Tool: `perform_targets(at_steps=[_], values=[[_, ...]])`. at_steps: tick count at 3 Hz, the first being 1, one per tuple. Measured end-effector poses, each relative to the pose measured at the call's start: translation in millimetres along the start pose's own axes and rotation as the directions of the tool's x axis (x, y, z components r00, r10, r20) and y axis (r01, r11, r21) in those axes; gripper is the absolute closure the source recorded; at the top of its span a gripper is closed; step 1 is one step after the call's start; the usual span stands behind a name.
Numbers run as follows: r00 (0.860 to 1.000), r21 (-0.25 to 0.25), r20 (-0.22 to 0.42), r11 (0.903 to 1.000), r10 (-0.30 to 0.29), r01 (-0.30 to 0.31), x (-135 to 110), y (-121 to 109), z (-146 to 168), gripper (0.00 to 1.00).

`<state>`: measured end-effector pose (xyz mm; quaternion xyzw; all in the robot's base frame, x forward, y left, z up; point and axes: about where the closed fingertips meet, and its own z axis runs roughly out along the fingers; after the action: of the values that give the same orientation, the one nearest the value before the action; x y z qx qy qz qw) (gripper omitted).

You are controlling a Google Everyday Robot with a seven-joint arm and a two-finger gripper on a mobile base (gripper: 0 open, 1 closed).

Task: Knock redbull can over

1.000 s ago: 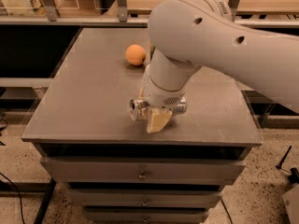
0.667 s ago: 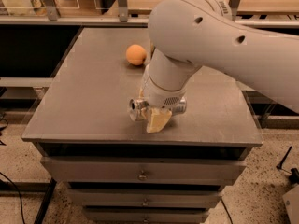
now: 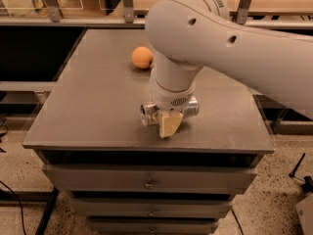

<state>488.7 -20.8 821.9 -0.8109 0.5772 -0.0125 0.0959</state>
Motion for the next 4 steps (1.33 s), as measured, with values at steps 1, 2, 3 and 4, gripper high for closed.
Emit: perform_targets(at_steps=[1, 2, 3, 4], values=[[0.997, -0.044, -0.070, 0.9986, -0.031, 0.028, 16.4, 0.7, 3.3, 1.00], [0.996, -0.053, -0.079, 0.9981, -0.037, 0.033, 19.3, 0.8, 2.7, 1.00], [0.994, -0.080, -0.092, 0.9953, -0.063, 0.056, 27.6, 0.5, -5.0, 1.00], [0.991, -0.110, -0.099, 0.9909, -0.090, 0.079, 36.0, -1.9, -17.1, 1.00]])
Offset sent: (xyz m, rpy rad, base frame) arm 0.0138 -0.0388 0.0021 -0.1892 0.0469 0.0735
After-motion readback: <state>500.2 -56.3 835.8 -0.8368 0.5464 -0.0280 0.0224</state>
